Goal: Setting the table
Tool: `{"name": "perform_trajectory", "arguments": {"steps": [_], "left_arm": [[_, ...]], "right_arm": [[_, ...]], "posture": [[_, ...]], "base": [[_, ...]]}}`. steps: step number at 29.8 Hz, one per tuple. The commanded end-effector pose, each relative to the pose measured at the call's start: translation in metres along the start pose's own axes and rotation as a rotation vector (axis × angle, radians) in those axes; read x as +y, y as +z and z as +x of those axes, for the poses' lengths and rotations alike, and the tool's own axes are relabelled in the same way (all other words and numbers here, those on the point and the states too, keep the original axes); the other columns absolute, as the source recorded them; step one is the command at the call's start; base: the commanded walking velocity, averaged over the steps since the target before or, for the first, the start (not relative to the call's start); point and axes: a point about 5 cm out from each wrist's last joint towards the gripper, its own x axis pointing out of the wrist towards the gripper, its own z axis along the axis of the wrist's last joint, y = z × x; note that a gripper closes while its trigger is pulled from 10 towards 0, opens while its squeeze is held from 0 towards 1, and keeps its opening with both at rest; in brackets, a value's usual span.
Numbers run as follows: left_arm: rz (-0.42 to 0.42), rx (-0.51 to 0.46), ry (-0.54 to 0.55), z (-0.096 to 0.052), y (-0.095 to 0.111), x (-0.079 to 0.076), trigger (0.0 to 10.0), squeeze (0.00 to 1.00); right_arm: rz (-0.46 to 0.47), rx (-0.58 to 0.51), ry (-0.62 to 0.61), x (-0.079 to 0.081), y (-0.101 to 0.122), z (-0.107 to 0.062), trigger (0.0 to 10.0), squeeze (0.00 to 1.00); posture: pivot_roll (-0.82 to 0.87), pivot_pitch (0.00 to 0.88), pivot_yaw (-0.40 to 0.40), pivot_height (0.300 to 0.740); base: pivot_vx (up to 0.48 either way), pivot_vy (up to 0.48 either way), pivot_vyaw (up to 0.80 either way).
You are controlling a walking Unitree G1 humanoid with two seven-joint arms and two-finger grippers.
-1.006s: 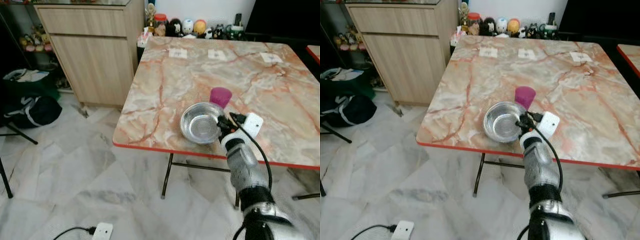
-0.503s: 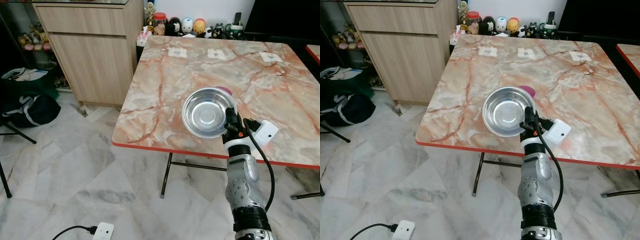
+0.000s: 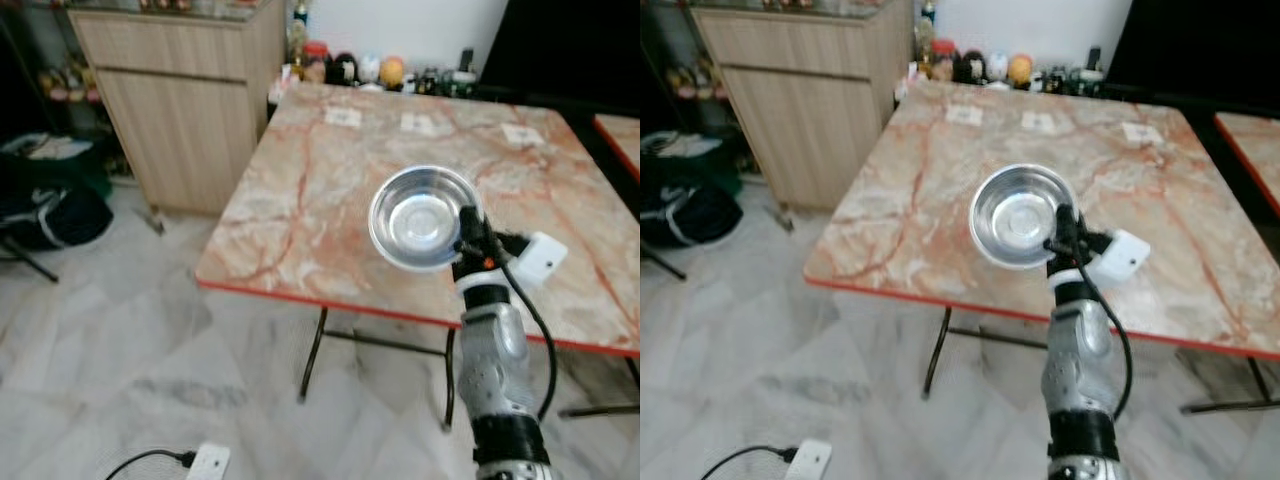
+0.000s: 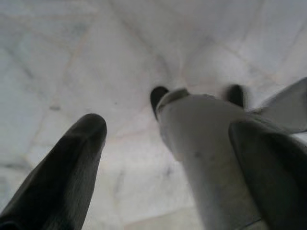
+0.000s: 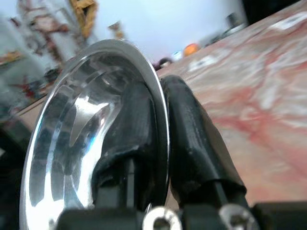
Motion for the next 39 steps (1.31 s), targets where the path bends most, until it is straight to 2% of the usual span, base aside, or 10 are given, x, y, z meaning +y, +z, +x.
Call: {"name": "perform_trajectory", "arguments": {"steps": [1,12,39], "left_arm": [[0.003,0.038,-0.016,0.0,-0.009,-0.005,10.0,0.0],[0.0,0.035,-0.011,0.0,-0.008,-0.004,10.0,0.0],[-0.001,0.039,-0.017,0.0,-0.009,-0.004,10.0,0.0]], "right_arm": [[-0.026,-0.044,-0.024,-0.007,0.014,0.001,10.0,0.0],[-0.044,-0.048,-0.065,-0.017,0.018,0.001,10.0,0.0],[-0.056,-0.045,-0.089,-0.021,0.019,-0.001,10.0,0.0]], "posture": [[0.06,0.032,-0.055,0.74],[0.06,0.032,-0.05,0.74],[0.05,0.025,-0.047,0.74]], "base": [[0.0,-0.469,0.0],[0.0,-0.466,0.0],[0.0,-0.466,0.0]]}}
